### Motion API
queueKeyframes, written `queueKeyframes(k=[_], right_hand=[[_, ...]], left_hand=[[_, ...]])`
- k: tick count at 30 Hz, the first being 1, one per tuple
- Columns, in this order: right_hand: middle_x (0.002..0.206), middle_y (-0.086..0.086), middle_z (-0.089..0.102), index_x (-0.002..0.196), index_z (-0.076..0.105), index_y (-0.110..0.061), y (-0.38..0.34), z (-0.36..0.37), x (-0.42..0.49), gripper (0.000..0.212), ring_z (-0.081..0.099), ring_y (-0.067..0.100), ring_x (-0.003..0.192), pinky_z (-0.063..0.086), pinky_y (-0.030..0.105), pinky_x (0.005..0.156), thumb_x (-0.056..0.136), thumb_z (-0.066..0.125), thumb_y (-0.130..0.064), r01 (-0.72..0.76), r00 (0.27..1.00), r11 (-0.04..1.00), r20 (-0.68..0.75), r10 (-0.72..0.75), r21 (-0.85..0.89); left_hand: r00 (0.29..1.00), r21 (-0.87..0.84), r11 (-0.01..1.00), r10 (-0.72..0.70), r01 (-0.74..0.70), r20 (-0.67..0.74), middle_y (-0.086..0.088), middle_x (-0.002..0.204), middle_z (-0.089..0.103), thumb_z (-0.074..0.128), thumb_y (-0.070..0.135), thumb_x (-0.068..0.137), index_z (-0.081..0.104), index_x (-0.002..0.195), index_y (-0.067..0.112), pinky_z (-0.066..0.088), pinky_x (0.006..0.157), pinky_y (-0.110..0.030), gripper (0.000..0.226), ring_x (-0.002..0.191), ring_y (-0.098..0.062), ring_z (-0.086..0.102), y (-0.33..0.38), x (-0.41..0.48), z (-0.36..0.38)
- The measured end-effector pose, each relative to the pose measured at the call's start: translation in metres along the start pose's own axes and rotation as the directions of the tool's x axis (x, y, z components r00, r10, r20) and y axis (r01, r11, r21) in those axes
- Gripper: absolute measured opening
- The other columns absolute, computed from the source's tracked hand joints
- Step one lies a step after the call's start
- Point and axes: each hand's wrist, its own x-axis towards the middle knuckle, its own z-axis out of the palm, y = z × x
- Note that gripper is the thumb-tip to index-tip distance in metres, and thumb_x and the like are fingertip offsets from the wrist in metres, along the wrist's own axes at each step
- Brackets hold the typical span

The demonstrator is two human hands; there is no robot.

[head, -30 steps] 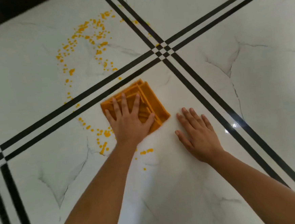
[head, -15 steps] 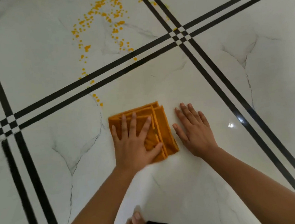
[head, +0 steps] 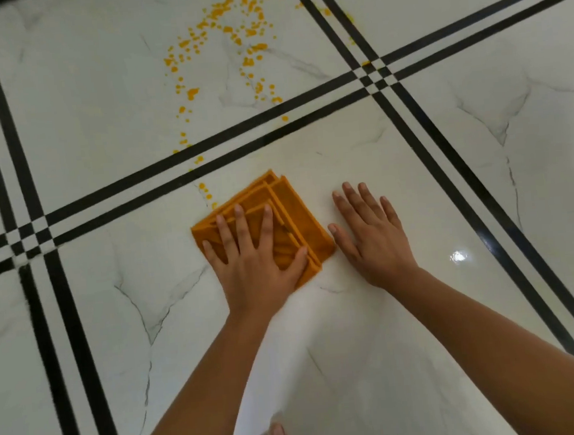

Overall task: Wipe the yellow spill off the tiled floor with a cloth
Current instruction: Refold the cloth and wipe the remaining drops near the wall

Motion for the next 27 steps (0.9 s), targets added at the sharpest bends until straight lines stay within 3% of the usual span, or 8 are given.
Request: queueKeyframes(k=[2,5,9,15,21,25,27], right_hand=[[0.155,-0.009,-0.010,0.147,-0.005,-0.029,-0.004,-0.003,0.015,0.075,-0.018,0.007,0.138,-0.011,0.031,0.114,0.082,-0.010,-0.066,0.010,1.000,1.000,0.005,-0.010,-0.015],[0.157,-0.005,-0.007,0.148,-0.002,-0.028,-0.008,-0.005,0.041,0.065,-0.015,0.009,0.141,-0.011,0.032,0.114,0.091,0.005,-0.058,0.018,1.000,1.000,0.012,-0.018,-0.021],[0.158,-0.002,0.000,0.149,0.005,-0.025,-0.007,-0.012,0.081,0.055,-0.007,0.014,0.144,-0.006,0.034,0.115,0.099,0.018,-0.045,-0.008,0.996,0.999,-0.083,0.011,0.037],[0.158,-0.002,0.003,0.150,0.010,-0.025,-0.001,-0.018,0.140,0.054,-0.004,0.014,0.145,-0.006,0.034,0.114,0.100,0.020,-0.044,-0.061,0.991,0.998,-0.118,0.059,-0.016],[0.158,-0.003,0.008,0.149,0.013,-0.027,-0.002,-0.013,0.138,0.054,-0.002,0.012,0.145,-0.006,0.033,0.114,0.099,0.019,-0.046,-0.082,0.987,0.996,-0.134,0.084,0.022],[0.157,-0.004,0.009,0.149,0.014,-0.027,0.000,-0.015,0.139,0.055,-0.002,0.012,0.144,-0.006,0.033,0.114,0.098,0.017,-0.048,-0.074,0.989,0.996,-0.127,0.078,0.040],[0.157,-0.004,0.009,0.149,0.014,-0.028,-0.001,-0.014,0.138,0.058,-0.003,0.011,0.144,-0.006,0.032,0.114,0.095,0.014,-0.050,-0.071,0.989,0.997,-0.126,0.075,0.039]], left_hand=[[0.999,0.030,0.998,0.050,-0.050,0.019,-0.011,0.156,0.012,0.016,0.082,0.076,0.014,0.148,0.034,0.004,0.108,-0.062,0.087,0.142,-0.039,0.006,-0.006,0.009,-0.002],[0.999,-0.010,0.999,-0.034,0.034,0.019,-0.008,0.158,0.003,0.013,0.082,0.075,0.007,0.148,0.037,0.000,0.110,-0.060,0.086,0.143,-0.036,-0.002,-0.011,0.057,-0.010],[0.998,-0.037,0.998,-0.053,0.053,-0.025,-0.010,0.157,0.008,0.011,0.078,0.077,0.011,0.148,0.035,0.000,0.110,-0.062,0.083,0.143,-0.038,0.001,-0.003,0.045,-0.004],[0.994,-0.018,0.995,-0.099,0.099,-0.045,-0.011,0.157,0.009,0.017,0.076,0.078,0.012,0.147,0.037,0.000,0.108,-0.066,0.080,0.142,-0.040,0.001,0.006,0.120,-0.009],[0.994,0.037,0.995,0.098,-0.096,-0.053,-0.010,0.156,0.015,0.023,0.076,0.077,0.018,0.146,0.040,0.003,0.107,-0.066,0.078,0.142,-0.039,0.007,-0.005,0.137,-0.009],[0.995,0.037,0.994,0.100,-0.100,-0.012,-0.006,0.158,0.009,0.020,0.077,0.078,0.012,0.145,0.045,0.000,0.108,-0.063,0.076,0.143,-0.035,0.002,-0.009,0.178,-0.018],[0.995,-0.025,0.994,0.103,-0.104,-0.013,-0.003,0.157,0.011,0.019,0.076,0.078,0.018,0.145,0.043,-0.002,0.109,-0.059,0.075,0.144,-0.031,0.002,-0.011,0.177,-0.019]])
